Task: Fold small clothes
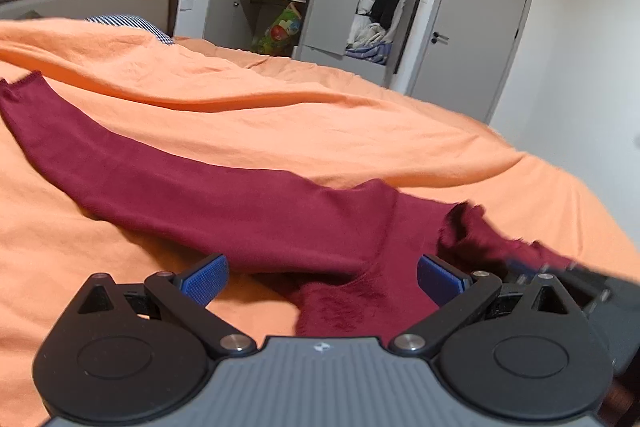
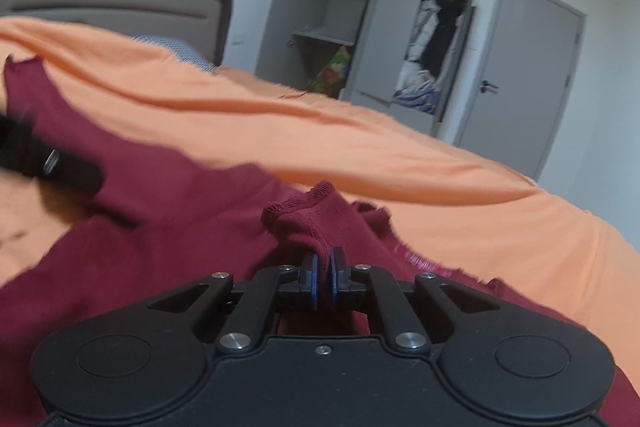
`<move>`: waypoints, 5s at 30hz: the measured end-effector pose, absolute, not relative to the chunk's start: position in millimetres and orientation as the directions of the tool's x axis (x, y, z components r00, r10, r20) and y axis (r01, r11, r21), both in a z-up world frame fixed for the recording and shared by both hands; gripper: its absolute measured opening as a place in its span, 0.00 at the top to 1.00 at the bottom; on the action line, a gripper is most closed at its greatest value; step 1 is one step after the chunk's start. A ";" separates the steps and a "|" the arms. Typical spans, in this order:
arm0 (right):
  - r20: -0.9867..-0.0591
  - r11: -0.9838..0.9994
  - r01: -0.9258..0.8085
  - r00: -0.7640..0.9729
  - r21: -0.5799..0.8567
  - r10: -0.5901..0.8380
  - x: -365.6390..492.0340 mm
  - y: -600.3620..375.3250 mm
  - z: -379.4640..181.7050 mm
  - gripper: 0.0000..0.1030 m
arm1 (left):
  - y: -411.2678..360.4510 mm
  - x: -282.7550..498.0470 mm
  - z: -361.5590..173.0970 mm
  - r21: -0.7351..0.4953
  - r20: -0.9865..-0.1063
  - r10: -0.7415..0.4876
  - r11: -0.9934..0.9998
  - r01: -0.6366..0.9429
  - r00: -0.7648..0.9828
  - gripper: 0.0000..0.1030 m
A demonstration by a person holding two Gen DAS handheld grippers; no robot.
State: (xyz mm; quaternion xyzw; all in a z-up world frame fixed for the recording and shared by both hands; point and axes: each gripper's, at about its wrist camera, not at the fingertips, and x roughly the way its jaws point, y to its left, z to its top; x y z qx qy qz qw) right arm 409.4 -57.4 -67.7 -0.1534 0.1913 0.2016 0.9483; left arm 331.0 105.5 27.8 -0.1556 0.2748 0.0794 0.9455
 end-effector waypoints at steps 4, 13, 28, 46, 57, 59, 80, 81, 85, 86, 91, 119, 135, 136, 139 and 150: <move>-0.445 0.843 -0.494 0.818 -0.216 0.365 387.7 -70.0 -76.5 0.63 | 100.0 344.3 23.8 -0.336 -0.528 -0.029 0.925 -0.178 0.849 0.00; -0.419 0.893 -0.440 0.832 -0.098 0.364 355.9 -160.5 -59.4 0.02 | 66.3 392.8 3.9 -0.393 -0.539 -0.168 0.917 -0.070 0.826 0.00; -0.412 0.992 0.008 0.910 0.125 0.044 341.9 -313.5 -77.5 0.01 | 26.8 420.3 0.1 -0.348 -0.545 -0.116 0.932 -0.098 0.830 0.92; -0.430 0.984 0.177 0.890 0.014 -0.154 359.7 -310.9 -84.6 0.01 | 42.4 415.9 -24.9 -0.213 -0.559 0.001 0.966 -0.144 0.829 0.91; -0.513 0.969 0.229 0.824 -0.089 -0.242 363.8 -309.7 -117.7 0.01 | 44.2 414.6 -25.3 -0.227 -0.579 -0.017 0.964 -0.141 0.815 0.78; -0.505 0.969 0.228 0.827 -0.099 -0.246 365.1 -308.3 -118.6 0.01 | 45.6 410.7 -20.0 -0.250 -0.578 -0.041 0.959 -0.130 0.815 0.51; -0.365 0.991 0.117 0.922 -0.058 -0.130 323.4 -296.7 -81.6 0.01 | 193.5 312.7 38.0 0.026 -0.439 0.519 0.823 -0.567 0.734 0.00; -0.358 0.994 0.099 0.927 -0.053 -0.112 319.5 -294.2 -79.0 0.01 | 207.1 310.9 40.0 0.053 -0.422 0.551 0.808 -0.587 0.720 0.00; -0.343 0.998 0.060 0.937 -0.034 -0.068 308.9 -281.1 -74.2 0.01 | 259.1 313.4 42.5 0.095 -0.400 0.621 0.759 -0.644 0.674 0.00; -0.339 0.998 0.053 0.939 -0.030 -0.060 306.9 -277.5 -74.0 0.01 | 273.1 315.5 42.1 0.077 -0.406 0.617 0.758 -0.648 0.674 0.00; -0.340 0.997 0.025 0.939 -0.069 -0.047 302.7 -257.9 -76.3 0.01 | 318.1 329.5 29.7 -0.057 -0.453 0.571 0.748 -0.661 0.685 0.00; -0.322 1.000 0.018 0.946 -0.009 -0.020 294.9 -269.6 -79.8 0.01 | 171.1 376.2 133.8 -0.060 -0.136 0.326 0.940 -0.336 0.936 0.98; -0.310 0.997 0.073 0.948 0.009 -0.066 271.0 -312.7 -74.5 0.01 | -33.7 402.1 78.9 -0.086 -0.162 -0.103 0.992 0.090 0.981 0.98; -0.312 0.997 0.074 0.948 0.010 -0.068 269.8 -314.7 -75.0 0.01 | -44.9 403.9 69.8 -0.083 -0.178 -0.119 0.991 0.106 0.977 0.98; -0.315 0.997 0.081 0.946 0.011 -0.073 267.1 -320.5 -76.4 0.01 | -67.9 402.0 39.1 -0.069 -0.220 -0.162 0.986 0.150 0.962 0.98; -0.339 0.995 0.098 0.937 0.028 -0.083 262.3 -330.2 -86.6 0.01 | -105.6 395.2 -33.7 -0.083 -0.365 -0.250 0.968 0.236 0.897 0.98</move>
